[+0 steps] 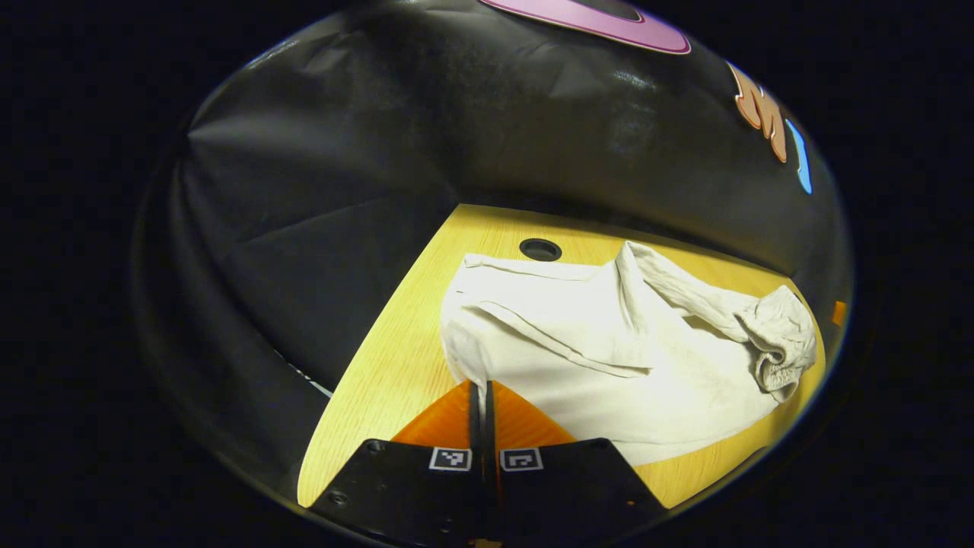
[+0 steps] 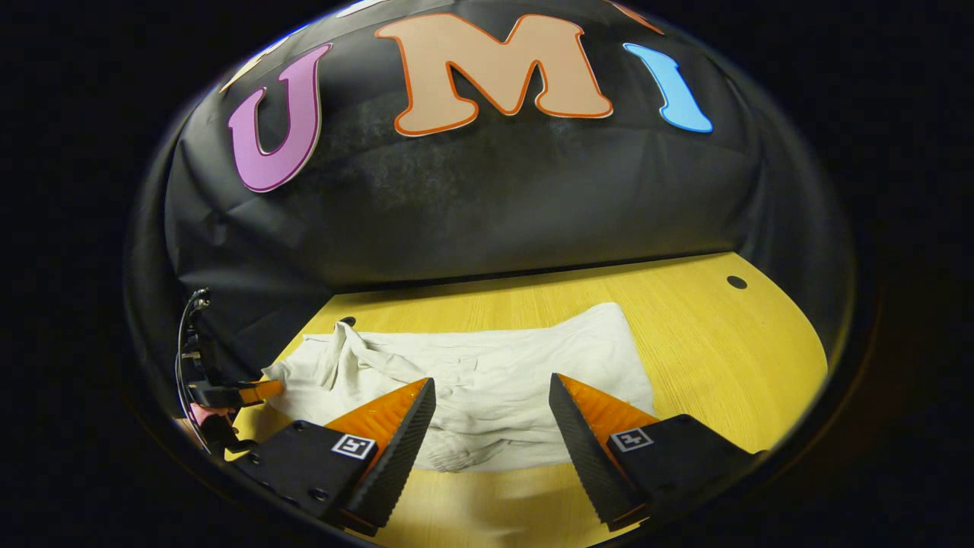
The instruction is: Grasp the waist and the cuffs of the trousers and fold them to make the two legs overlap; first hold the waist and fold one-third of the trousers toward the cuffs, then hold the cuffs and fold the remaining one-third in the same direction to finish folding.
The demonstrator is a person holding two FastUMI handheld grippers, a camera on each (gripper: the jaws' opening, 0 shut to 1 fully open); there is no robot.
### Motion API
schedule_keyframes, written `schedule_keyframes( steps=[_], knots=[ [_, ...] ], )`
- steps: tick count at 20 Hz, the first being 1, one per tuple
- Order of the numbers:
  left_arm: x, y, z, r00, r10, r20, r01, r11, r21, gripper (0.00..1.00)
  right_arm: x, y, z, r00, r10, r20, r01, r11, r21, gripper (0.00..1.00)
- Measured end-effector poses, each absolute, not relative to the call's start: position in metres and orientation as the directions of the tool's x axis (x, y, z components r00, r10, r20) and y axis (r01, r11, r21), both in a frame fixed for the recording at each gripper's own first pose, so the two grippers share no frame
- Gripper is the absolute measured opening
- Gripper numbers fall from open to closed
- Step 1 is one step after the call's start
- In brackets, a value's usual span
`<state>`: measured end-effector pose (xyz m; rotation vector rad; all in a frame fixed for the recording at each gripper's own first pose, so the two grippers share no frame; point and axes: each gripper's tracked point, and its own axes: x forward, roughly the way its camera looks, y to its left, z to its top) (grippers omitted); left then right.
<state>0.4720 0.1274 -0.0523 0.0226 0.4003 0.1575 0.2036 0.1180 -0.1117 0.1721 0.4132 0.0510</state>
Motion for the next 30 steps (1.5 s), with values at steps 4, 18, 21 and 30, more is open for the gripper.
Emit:
schedule_keyframes(
  steps=[4, 18, 21, 30],
  knots=[
    [0.471, 0.117, -0.039, 0.93, 0.123, -0.347, -0.138, 0.99, -0.021, 0.0, 0.197, 0.108, -0.112, 0.916, 0.056, -0.397, 0.019, 0.983, 0.184, 0.96],
    [0.479, -0.058, 0.059, 0.983, -0.061, -0.172, 0.05, 0.996, -0.067, 0.0, 0.166, 0.003, -0.099, 0.914, 0.025, -0.405, 0.032, 0.991, 0.134, 0.96],
    [0.482, -0.116, 0.076, 0.986, -0.104, -0.132, 0.094, 0.992, -0.082, 0.0, 0.163, -0.028, -0.097, 0.914, 0.032, -0.404, 0.022, 0.991, 0.129, 0.96],
    [0.478, -0.285, 0.098, 0.96, -0.27, -0.077, 0.26, 0.959, -0.113, 0.0, 0.151, -0.111, -0.097, 0.919, 0.025, -0.394, 0.032, 0.99, 0.137, 0.96]
  ],
)
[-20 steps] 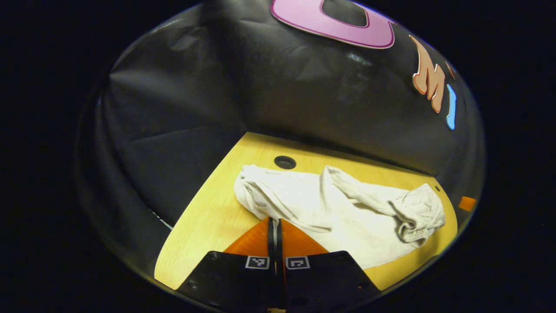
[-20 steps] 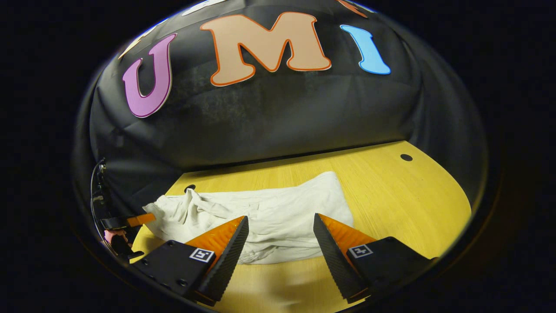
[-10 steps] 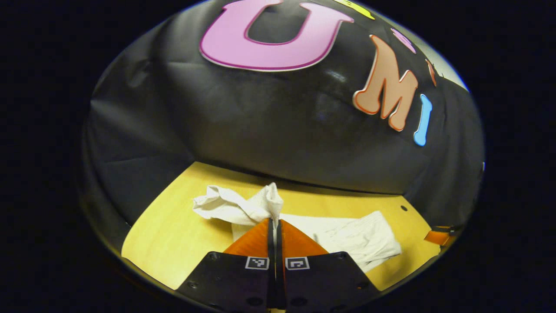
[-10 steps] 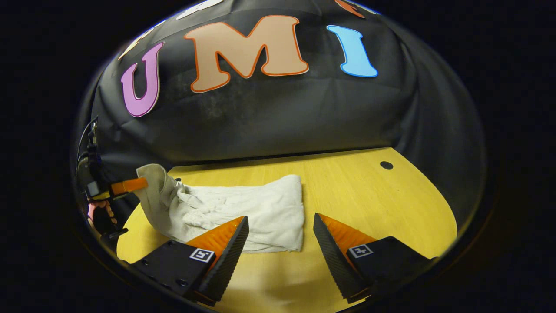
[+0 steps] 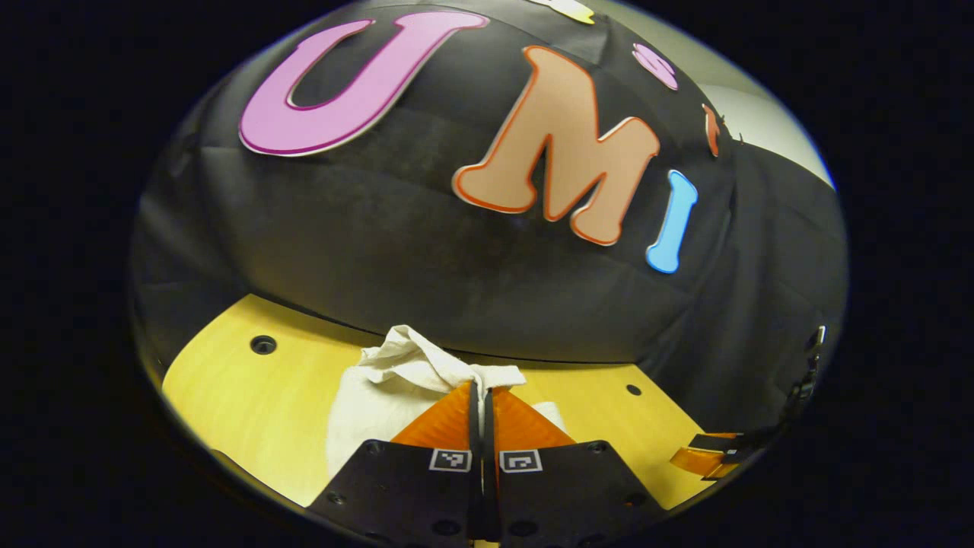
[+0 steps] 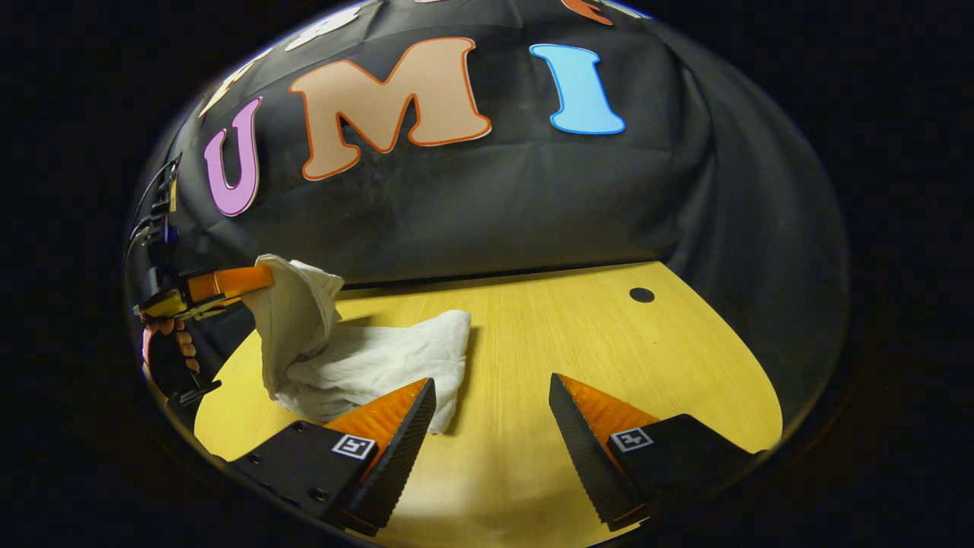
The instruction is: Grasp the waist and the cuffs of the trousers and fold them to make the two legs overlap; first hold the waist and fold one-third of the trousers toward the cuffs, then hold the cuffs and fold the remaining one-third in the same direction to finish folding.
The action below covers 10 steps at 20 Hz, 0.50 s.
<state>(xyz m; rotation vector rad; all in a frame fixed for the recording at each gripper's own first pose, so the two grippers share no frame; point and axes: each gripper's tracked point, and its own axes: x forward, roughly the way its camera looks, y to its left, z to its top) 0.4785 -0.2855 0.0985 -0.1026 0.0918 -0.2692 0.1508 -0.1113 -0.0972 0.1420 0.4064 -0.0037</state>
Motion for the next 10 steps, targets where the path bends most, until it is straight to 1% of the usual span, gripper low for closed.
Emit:
schedule_keyframes(
  steps=[2, 5, 7, 10],
  knots=[
    [0.477, -0.321, 0.089, 0.946, -0.311, -0.095, 0.299, 0.947, -0.12, 0.0, 0.147, -0.125, -0.099, 0.918, 0.02, -0.396, 0.039, 0.989, 0.141, 0.96],
    [0.478, -0.359, 0.062, 0.935, -0.322, -0.146, 0.311, 0.946, -0.095, 0.0, 0.141, -0.138, -0.1, 0.919, 0.013, -0.394, 0.049, 0.988, 0.146, 0.96],
    [0.475, -0.378, 0.033, 0.922, -0.331, -0.201, 0.323, 0.944, -0.07, 0.0, 0.134, -0.145, -0.101, 0.919, 0.01, -0.394, 0.054, 0.987, 0.15, 0.96],
    [0.464, -0.394, -0.005, 0.892, -0.347, -0.289, 0.36, 0.933, -0.009, 0.04, 0.125, -0.149, -0.1, 0.921, 0.009, -0.39, 0.057, 0.986, 0.158, 0.96]
  ],
)
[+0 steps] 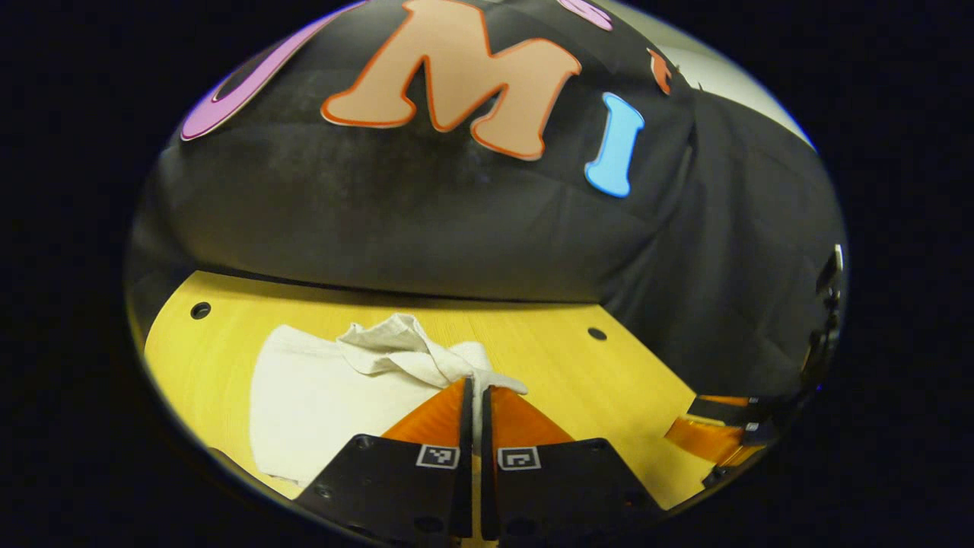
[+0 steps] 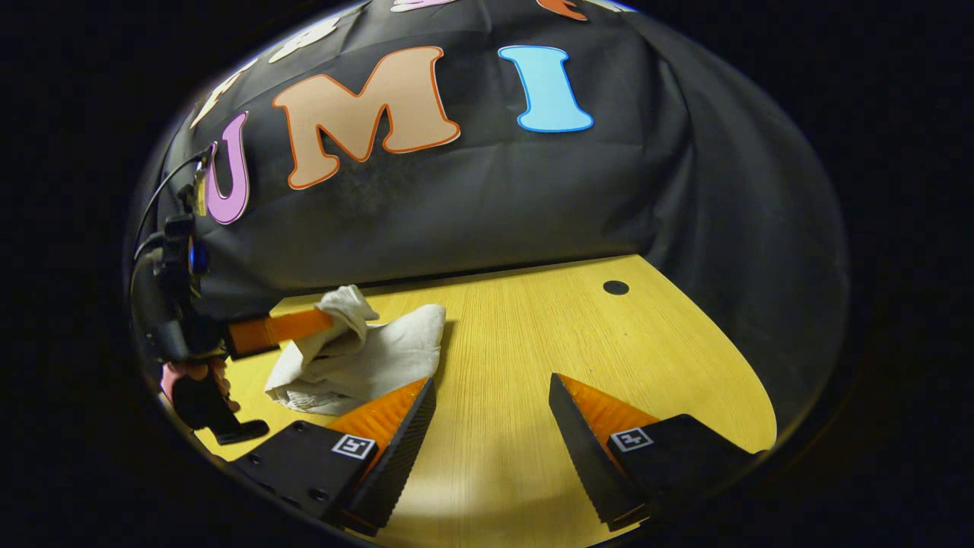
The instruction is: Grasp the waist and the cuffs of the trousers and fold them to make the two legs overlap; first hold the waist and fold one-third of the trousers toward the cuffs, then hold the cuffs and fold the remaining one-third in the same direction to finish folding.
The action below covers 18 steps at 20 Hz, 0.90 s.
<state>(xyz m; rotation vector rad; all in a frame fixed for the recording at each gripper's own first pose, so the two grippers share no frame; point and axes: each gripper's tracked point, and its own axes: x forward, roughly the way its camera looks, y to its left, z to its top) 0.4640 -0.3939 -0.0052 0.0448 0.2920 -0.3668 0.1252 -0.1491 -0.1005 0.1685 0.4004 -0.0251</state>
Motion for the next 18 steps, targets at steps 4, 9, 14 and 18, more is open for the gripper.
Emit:
schedule_keyframes(
  steps=[4, 9, 14, 18],
  knots=[
    [0.451, -0.41, -0.029, 0.852, -0.415, -0.319, 0.43, 0.902, -0.026, 0.57, 0.117, -0.144, -0.093, 0.928, 0.011, -0.373, 0.053, 0.985, 0.162, 0.96],
    [0.43, -0.388, 0.005, 0.877, -0.403, -0.262, 0.419, 0.908, 0.004, 0.96, 0.109, -0.112, -0.079, 0.938, 0.039, -0.344, 0.031, 0.98, 0.195, 0.96],
    [0.395, -0.329, 0.041, 0.915, -0.344, -0.209, 0.361, 0.931, 0.049, 0.95, 0.093, -0.072, -0.054, 0.955, 0.071, -0.288, -0.011, 0.979, 0.205, 0.96],
    [0.369, -0.278, 0.057, 0.942, -0.28, -0.186, 0.298, 0.951, 0.081, 0.95, 0.073, -0.048, -0.035, 0.964, 0.07, -0.257, -0.019, 0.98, 0.198, 0.96]
  ],
)
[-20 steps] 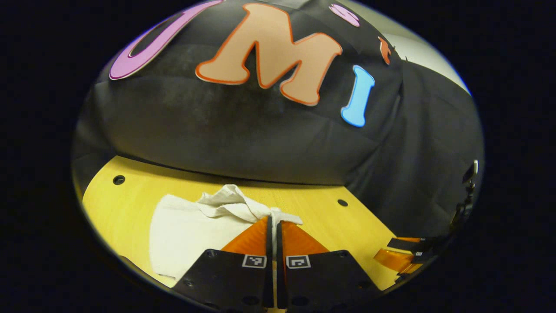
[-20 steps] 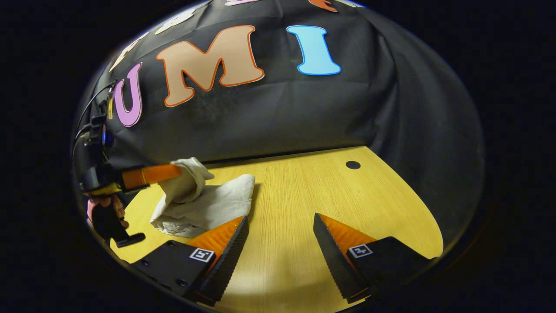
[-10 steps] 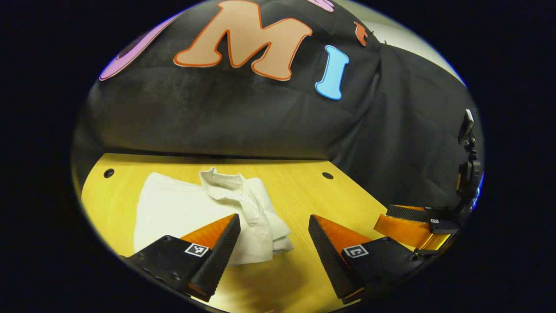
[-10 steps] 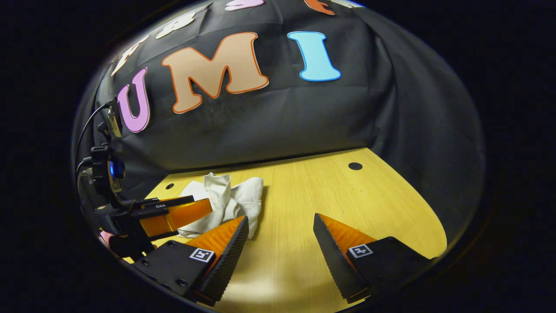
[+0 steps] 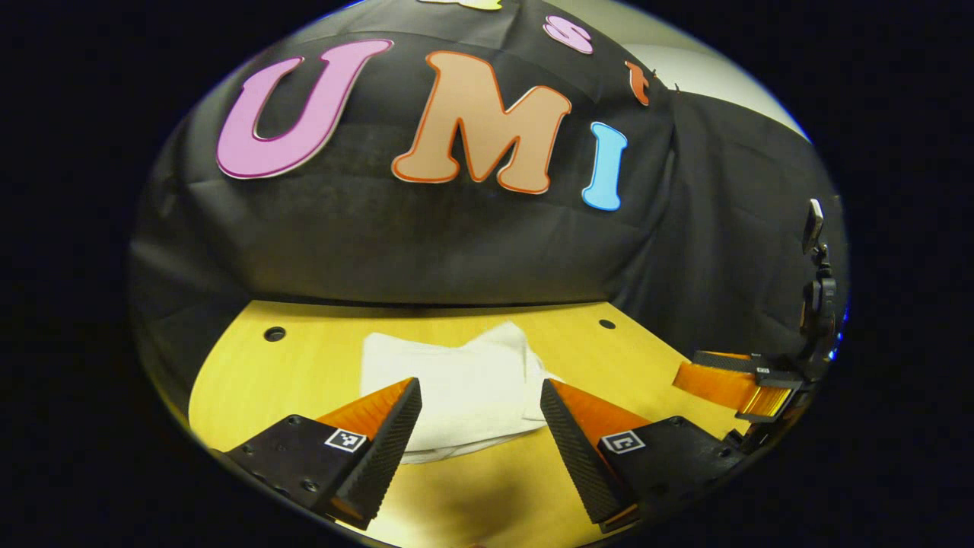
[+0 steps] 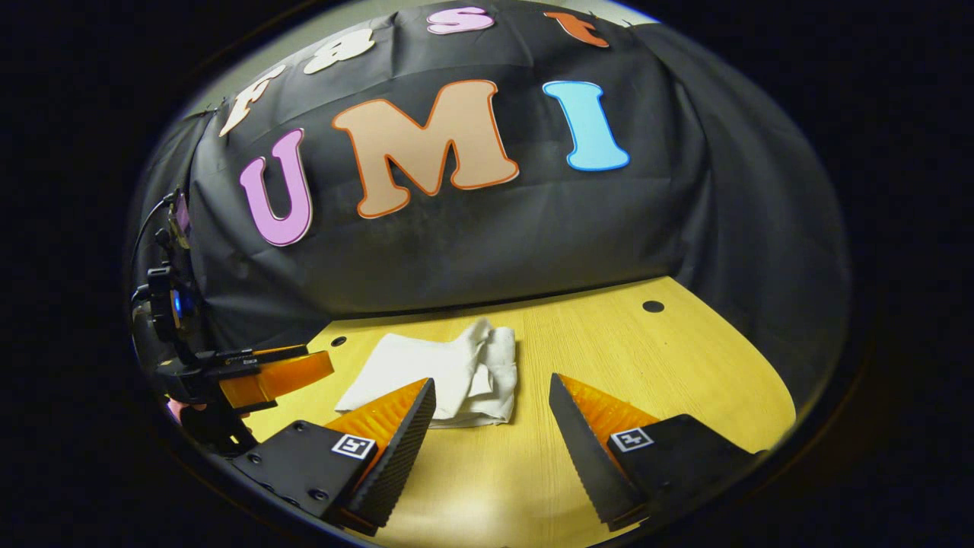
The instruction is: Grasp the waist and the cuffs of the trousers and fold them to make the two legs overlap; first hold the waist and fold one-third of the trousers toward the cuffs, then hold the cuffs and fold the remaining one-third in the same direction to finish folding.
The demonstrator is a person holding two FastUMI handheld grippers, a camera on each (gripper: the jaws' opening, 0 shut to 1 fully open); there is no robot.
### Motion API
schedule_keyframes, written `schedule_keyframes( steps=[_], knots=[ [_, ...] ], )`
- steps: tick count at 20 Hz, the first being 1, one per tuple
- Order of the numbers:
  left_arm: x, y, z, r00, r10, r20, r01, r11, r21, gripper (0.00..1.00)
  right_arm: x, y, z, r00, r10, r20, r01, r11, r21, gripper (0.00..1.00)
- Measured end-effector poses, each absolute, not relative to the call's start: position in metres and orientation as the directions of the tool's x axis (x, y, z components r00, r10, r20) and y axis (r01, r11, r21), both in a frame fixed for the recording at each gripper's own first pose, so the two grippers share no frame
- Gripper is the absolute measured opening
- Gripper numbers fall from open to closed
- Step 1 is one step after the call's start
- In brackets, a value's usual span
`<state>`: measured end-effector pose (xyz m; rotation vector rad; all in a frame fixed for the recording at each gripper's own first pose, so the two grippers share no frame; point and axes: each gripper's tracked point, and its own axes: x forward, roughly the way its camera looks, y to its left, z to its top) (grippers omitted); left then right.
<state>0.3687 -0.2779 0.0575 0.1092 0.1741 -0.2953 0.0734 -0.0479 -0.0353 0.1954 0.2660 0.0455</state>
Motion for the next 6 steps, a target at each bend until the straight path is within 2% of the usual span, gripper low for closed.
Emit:
schedule_keyframes(
  steps=[6],
  knots=[
    [0.338, -0.225, 0.053, 0.953, -0.217, -0.209, 0.232, 0.971, 0.049, 0.96, 0.046, -0.038, -0.019, 0.974, 0.022, -0.225, 0.03, 0.974, 0.225, 0.97]
  ],
)
